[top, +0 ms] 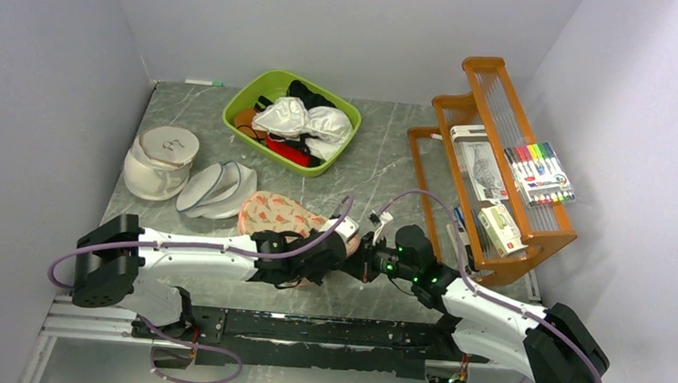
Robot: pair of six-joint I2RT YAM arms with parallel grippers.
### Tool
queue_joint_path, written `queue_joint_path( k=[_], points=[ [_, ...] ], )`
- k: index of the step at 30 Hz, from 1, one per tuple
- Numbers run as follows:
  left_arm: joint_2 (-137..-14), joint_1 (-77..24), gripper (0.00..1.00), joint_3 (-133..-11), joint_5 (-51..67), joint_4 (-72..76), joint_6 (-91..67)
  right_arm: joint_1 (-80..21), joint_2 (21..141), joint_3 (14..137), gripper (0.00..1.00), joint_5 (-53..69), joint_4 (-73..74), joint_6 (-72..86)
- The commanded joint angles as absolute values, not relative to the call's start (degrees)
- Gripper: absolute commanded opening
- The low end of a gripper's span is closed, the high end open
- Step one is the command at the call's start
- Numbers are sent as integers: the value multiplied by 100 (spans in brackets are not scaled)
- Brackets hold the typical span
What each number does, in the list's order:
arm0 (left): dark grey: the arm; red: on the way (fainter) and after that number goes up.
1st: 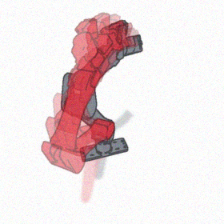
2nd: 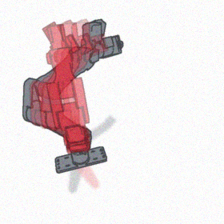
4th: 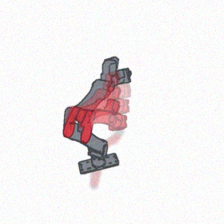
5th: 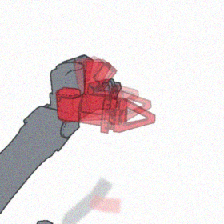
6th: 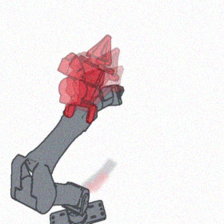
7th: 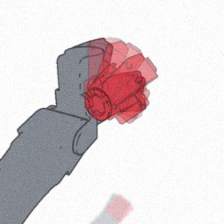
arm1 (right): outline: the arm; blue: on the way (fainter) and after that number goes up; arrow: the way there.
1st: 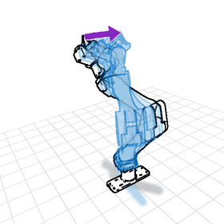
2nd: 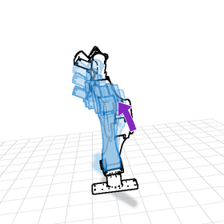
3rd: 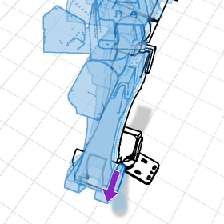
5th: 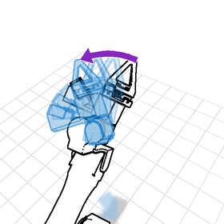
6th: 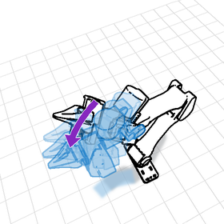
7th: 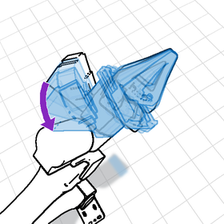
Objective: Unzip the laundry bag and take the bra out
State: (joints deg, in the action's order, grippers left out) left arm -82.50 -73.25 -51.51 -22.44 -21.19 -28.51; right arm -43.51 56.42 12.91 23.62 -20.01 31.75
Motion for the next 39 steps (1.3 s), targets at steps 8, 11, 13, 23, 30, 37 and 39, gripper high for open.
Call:
queue_joint_path(
  k=[8, 11, 13, 23, 30, 37, 39],
  points=[
    [-8073, -7348, 7, -4927, -2022, -1901, -2963, -4375, 5616, 1387, 0, 1944, -1639, 2999],
    [-7842, -7348, 7, -4832, -2074, -2059, -2960, -4348, 5545, 1507, 0, 1171, -1206, 3026],
    [-7628, -7348, 7, -4759, -2155, -2147, -2945, -4261, 5556, 1532, 0, 748, -1032, 3040],
    [-6649, -7348, 7, -4369, -2183, -2155, -3224, -3604, 6352, 1699, 0, 584, -1259, 3042],
    [-6215, -7348, 7, -4197, -1920, -1906, -3068, -3536, 7007, 1932, 0, 454, -1610, 2987],
    [-6426, -7348, 19, -4051, -1954, -2130, -3377, -3530, 6169, 1549, 0, 834, -1837, 2962],
    [-6560, -7353, 42, -4245, -1838, -2231, -3203, -3533, 5926, 1531, 0, 1149, -1825, 2872]
  ],
)
